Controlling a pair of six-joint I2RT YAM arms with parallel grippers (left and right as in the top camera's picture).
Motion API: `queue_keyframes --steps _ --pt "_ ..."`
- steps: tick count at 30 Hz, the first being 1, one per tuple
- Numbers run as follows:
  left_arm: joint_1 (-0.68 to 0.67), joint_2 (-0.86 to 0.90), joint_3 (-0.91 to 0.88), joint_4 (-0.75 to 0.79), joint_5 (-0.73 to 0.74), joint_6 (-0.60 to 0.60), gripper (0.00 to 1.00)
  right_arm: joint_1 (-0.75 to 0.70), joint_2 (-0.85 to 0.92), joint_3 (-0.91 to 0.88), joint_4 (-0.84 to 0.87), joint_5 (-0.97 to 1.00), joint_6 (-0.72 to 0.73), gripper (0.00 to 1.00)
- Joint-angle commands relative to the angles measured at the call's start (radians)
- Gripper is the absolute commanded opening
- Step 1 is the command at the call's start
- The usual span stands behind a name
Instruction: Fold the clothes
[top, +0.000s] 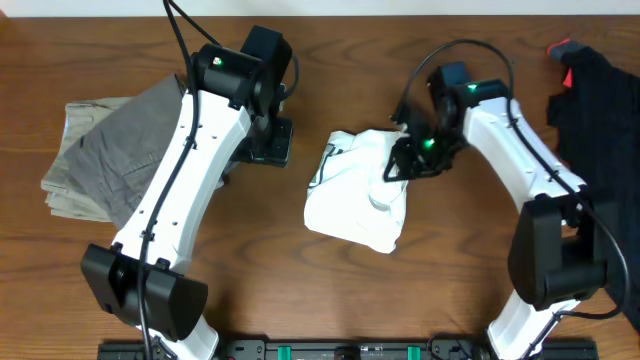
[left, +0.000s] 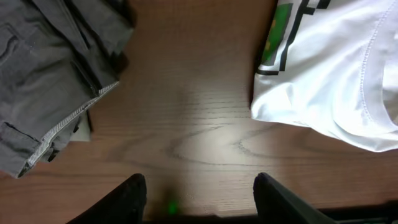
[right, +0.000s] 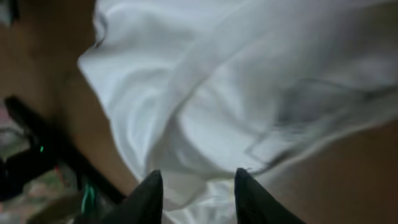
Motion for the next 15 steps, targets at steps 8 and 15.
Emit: queue_keyframes --steps 8,15 --pt "0.002 -0.002 0.009 -0.003 -0.016 0.006 0.60 0.132 -0.024 -0.118 0.024 0.053 -0.021 0.25" --pt "0.002 -0.002 0.009 -0.004 -0.016 0.026 0.61 0.087 -0.107 -0.121 -0.018 0.290 0.095 0.01"
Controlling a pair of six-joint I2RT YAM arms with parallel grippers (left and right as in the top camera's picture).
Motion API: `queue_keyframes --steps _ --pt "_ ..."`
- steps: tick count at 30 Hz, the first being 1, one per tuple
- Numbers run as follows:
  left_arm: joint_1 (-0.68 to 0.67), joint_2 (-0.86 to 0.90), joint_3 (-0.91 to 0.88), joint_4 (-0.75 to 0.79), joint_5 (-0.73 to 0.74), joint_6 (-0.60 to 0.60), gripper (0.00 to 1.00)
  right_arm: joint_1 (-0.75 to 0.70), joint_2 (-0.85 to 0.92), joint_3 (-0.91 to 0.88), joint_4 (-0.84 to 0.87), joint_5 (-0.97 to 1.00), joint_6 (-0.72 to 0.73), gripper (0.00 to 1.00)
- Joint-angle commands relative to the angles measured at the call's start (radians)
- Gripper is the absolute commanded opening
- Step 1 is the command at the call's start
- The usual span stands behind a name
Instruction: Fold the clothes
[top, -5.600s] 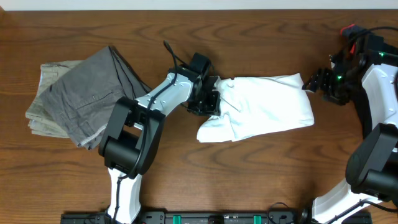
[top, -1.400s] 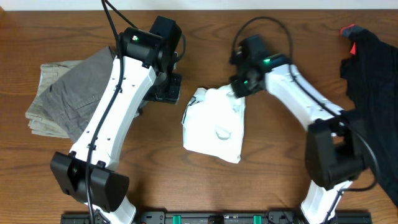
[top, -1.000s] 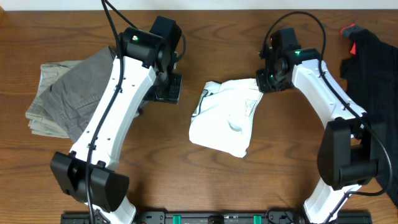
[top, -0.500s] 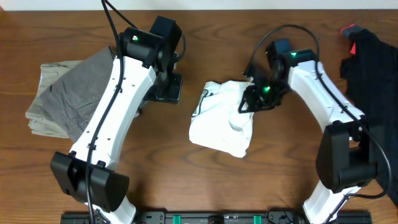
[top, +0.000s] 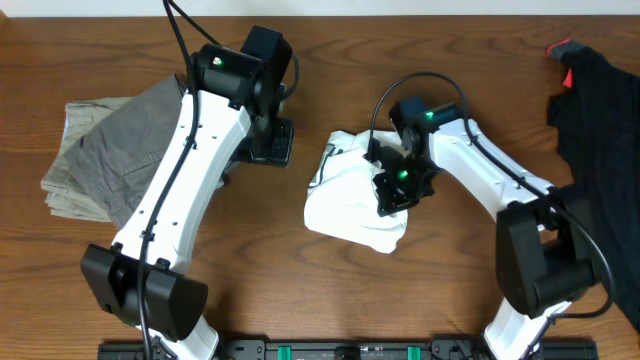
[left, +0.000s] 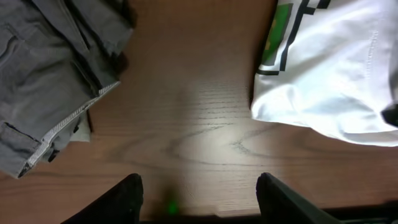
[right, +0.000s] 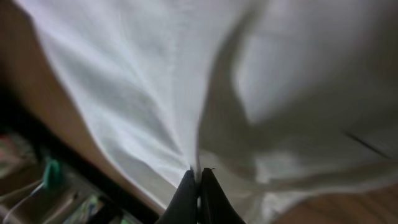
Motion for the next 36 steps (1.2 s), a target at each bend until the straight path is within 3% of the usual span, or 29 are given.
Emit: queue_keyframes --steps 1,6,9,16,19,23,25,27,30,36 --pt "0.002 -0.002 0.009 -0.003 -0.016 0.022 0.62 -0.045 -0.115 0.000 -0.036 0.230 0.097 0.01" --pt "0.002 -0.002 0.009 0.005 -0.016 0.021 0.63 -0.096 -0.224 -0.001 -0.151 0.341 0.088 0.01" --pt "0.002 -0.002 0.009 0.018 -0.016 0.021 0.65 -0.098 -0.242 -0.001 -0.206 0.338 0.069 0.11" --pt "0.002 -0.002 0.009 0.026 -0.013 0.020 0.66 -0.099 -0.241 -0.022 -0.243 0.363 0.087 0.15" --pt "0.002 -0.001 0.009 0.030 0.059 0.020 0.66 -0.115 -0.241 -0.026 -0.172 0.343 0.148 0.30" --pt "-0.007 -0.001 -0.022 0.058 0.176 0.021 0.66 -0.133 -0.240 -0.038 -0.089 0.222 0.135 0.42" --pt "-0.023 -0.001 -0.057 0.071 0.225 0.020 0.66 -0.135 -0.238 -0.048 -0.093 0.229 0.130 0.56" --pt "-0.045 -0.001 -0.101 0.092 0.259 0.020 0.66 -0.135 -0.237 -0.073 -0.083 0.233 0.117 0.61" --pt "-0.099 -0.001 -0.206 0.172 0.310 0.014 0.66 -0.136 -0.235 -0.130 -0.023 0.223 0.111 0.61" --pt "-0.210 0.000 -0.446 0.440 0.349 -0.076 0.73 -0.136 -0.234 -0.297 0.247 0.067 0.076 0.45"
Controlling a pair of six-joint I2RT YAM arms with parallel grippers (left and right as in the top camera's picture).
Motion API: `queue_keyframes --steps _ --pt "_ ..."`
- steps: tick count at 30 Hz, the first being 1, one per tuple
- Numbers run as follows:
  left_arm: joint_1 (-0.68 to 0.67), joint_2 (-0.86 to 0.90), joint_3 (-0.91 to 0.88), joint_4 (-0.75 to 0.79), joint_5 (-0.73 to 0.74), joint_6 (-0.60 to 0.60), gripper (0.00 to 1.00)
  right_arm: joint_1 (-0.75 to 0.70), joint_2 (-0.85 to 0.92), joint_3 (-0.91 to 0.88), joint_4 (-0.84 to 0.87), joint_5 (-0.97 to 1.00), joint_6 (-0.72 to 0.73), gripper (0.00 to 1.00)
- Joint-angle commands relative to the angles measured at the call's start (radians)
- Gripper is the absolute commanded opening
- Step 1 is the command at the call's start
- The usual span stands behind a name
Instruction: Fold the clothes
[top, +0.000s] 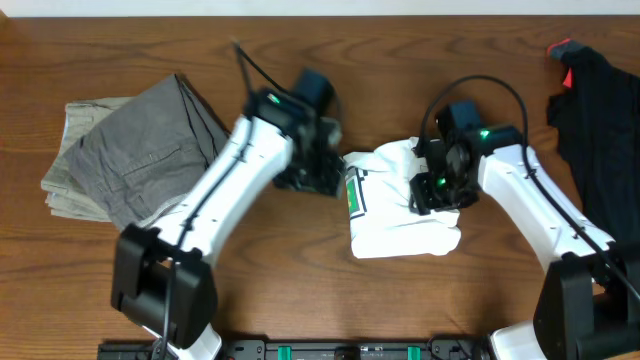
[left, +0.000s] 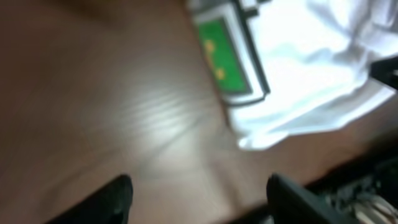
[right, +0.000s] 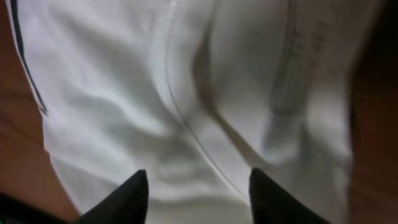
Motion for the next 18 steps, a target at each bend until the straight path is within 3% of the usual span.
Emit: queue_keyframes --steps 1,7,10,13,14,15,17,18 --pt "-0.048 -0.001 -0.110 0.089 0.043 -0.071 0.74 -0.010 0.008 -0.079 0.096 -0.100 -0.001 0.42" --pt "-0.099 -0.001 -0.243 0.215 0.044 -0.141 0.75 -0.012 0.008 -0.144 0.241 -0.118 0.060 0.15" --pt "-0.117 -0.001 -0.265 0.223 0.054 -0.142 0.75 -0.035 -0.006 -0.120 0.192 -0.111 0.045 0.07" --pt "-0.141 -0.001 -0.274 0.246 0.063 -0.145 0.76 -0.073 -0.026 -0.072 0.077 -0.111 0.007 0.04" --pt "-0.150 -0.001 -0.274 0.256 0.063 -0.145 0.76 -0.087 -0.034 -0.053 0.034 -0.111 -0.010 0.05" --pt "-0.160 0.000 -0.274 0.272 0.063 -0.146 0.76 -0.099 -0.043 -0.036 -0.009 -0.111 -0.026 0.12" --pt "-0.179 0.002 -0.274 0.306 0.062 -0.160 0.77 -0.120 -0.061 -0.013 -0.079 -0.110 -0.038 0.36" --pt "-0.186 0.002 -0.274 0.323 0.062 -0.159 0.77 -0.129 -0.071 -0.010 -0.106 -0.111 -0.038 0.43"
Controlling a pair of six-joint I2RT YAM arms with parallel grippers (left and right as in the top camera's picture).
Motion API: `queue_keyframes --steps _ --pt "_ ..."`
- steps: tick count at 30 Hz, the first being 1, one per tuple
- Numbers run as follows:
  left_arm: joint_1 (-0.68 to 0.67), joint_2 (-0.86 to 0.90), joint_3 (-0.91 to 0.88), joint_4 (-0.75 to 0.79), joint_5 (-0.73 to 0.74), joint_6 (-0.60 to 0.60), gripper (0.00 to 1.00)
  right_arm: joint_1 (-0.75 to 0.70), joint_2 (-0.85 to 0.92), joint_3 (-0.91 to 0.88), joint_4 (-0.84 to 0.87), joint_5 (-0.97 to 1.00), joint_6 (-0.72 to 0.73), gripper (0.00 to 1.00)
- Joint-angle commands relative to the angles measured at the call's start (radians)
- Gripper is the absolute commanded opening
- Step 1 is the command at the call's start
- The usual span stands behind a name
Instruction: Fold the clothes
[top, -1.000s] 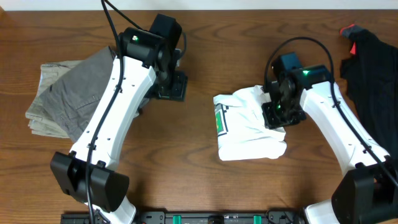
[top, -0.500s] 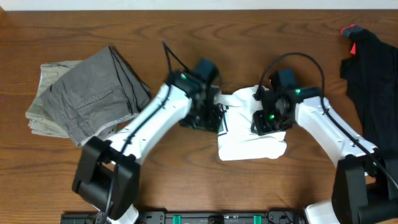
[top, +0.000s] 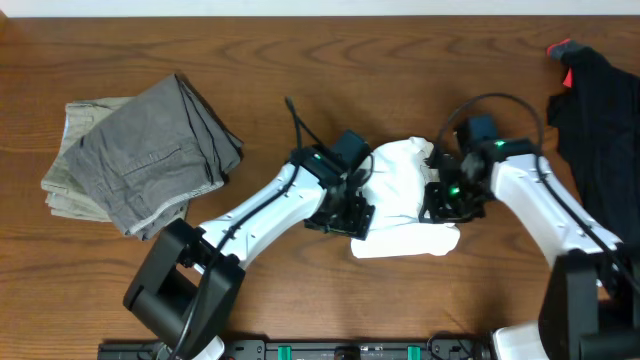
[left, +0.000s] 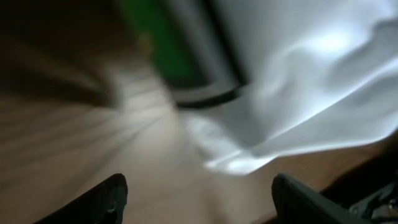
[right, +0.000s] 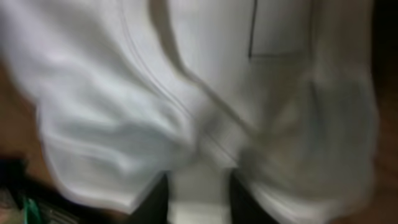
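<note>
A white shirt (top: 400, 170) lies bunched at the table's middle. My left gripper (top: 338, 217) is low at the shirt's left edge. In the left wrist view it (left: 199, 202) is open wide over bare wood, with the white cloth (left: 298, 74) and its blurred green print (left: 152, 37) just ahead. My right gripper (top: 443, 203) is pressed on the shirt's right side. In the right wrist view it (right: 199, 199) is open, and white cloth (right: 124, 93) fills the gap between its fingers.
Folded grey trousers (top: 140, 150) lie at the left. A black garment (top: 600, 110) lies at the right edge, with a red item (top: 560, 48) at its top. Bare wood runs along the front of the table (top: 300, 300).
My left gripper has moved from the shirt's upper left down to its left edge, hiding the green print from above. My right gripper's fingers stand closer together on the cloth.
The shirt lay crumpled at the middle, my left gripper open and apart from it, my right open at its right side. Then my right was shut on a fold. Then the shirt lay further right, print up, right open. Now both grippers are at the shirt.
</note>
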Motion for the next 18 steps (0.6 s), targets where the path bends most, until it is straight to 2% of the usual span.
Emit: queue_keyframes --steps 1,2,5,6,8,11,13,14,18 --pt "-0.030 0.002 -0.004 0.038 0.005 -0.018 0.77 -0.033 -0.057 0.040 -0.053 -0.012 -0.038 0.49" --pt "-0.037 0.002 -0.005 0.051 -0.009 -0.019 0.77 -0.040 -0.061 0.040 -0.074 -0.012 -0.038 0.52" --pt "-0.053 0.005 -0.005 0.066 -0.068 -0.022 0.76 -0.057 -0.061 0.039 -0.126 0.004 -0.005 0.54" --pt "-0.058 0.007 -0.006 0.070 -0.073 -0.020 0.73 -0.062 -0.061 0.039 -0.139 0.011 -0.003 0.54" --pt "-0.068 0.016 -0.013 0.082 -0.074 -0.021 0.54 -0.068 -0.061 0.039 -0.151 0.026 0.004 0.54" --pt "-0.081 0.032 -0.029 0.091 -0.074 -0.021 0.32 -0.072 -0.061 0.038 -0.155 0.039 0.024 0.56" --pt "-0.089 0.046 -0.038 0.078 -0.074 -0.021 0.12 -0.071 -0.061 0.037 -0.157 0.054 0.041 0.58" --pt "-0.092 0.053 -0.039 0.061 -0.074 -0.021 0.06 -0.071 -0.061 0.033 -0.154 0.069 0.058 0.59" --pt "-0.097 0.060 -0.039 0.027 -0.073 -0.021 0.07 -0.071 -0.060 -0.005 -0.119 0.107 0.115 0.63"
